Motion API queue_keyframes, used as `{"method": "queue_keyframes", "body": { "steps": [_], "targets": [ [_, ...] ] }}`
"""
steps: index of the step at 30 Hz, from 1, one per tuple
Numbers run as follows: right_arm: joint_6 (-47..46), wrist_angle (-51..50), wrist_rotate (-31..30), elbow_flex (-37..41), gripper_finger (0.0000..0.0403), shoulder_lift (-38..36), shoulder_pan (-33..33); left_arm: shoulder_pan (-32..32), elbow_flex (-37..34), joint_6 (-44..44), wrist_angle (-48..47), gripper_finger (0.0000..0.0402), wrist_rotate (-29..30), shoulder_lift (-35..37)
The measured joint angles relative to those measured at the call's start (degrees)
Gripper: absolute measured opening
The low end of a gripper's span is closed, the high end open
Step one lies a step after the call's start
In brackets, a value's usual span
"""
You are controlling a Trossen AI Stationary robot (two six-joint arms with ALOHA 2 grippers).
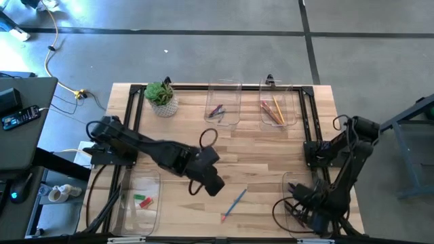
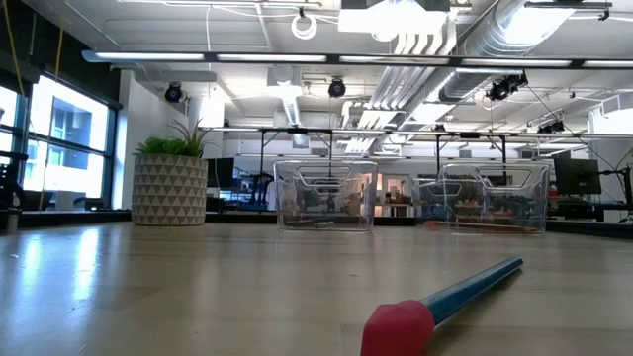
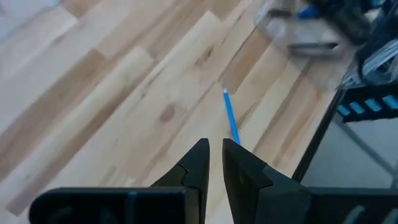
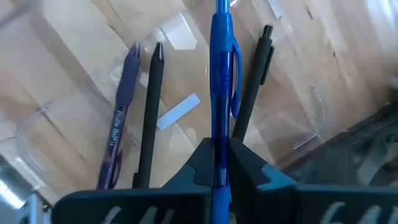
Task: Sort crayons/erasers/pens/pencils in bins
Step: Put the blue pen into the bottom right transparent bin, then put the light blue pencil into the top right transparent bin
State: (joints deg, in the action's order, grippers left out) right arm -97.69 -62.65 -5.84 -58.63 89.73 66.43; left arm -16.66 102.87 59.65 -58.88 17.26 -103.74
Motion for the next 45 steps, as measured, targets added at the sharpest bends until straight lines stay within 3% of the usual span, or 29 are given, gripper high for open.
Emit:
{"method": "queue_keyframes", "body": {
  "steps": [7,19,33,39,45],
  "targets": [
    [0.00,5.95,1.08,0.00,0.0005,4.64,0.00,-2.61,-0.02,3.97,0.47,0.0034,-3.46,-4.34],
    [-1.88,9.44,6.27,0.00,0.0009,8.22,-0.15,-8.77,-0.02,7.77,5.10,0.0035,-2.84,-7.74],
    [-7.89,10.31,6.45,-0.20,0.0137,8.13,-0.15,-11.92,-0.03,10.82,12.93,0.0035,-2.97,-13.48],
    [-11.95,10.15,6.22,-0.20,0.0148,8.03,0.14,-11.75,-0.02,10.73,15.35,0.0054,-2.86,-15.22],
    [-14.78,8.23,5.43,-1.67,0.0149,7.16,0.83,-11.13,0.02,10.70,17.52,0.0108,-2.86,-16.45]
  ]
}}
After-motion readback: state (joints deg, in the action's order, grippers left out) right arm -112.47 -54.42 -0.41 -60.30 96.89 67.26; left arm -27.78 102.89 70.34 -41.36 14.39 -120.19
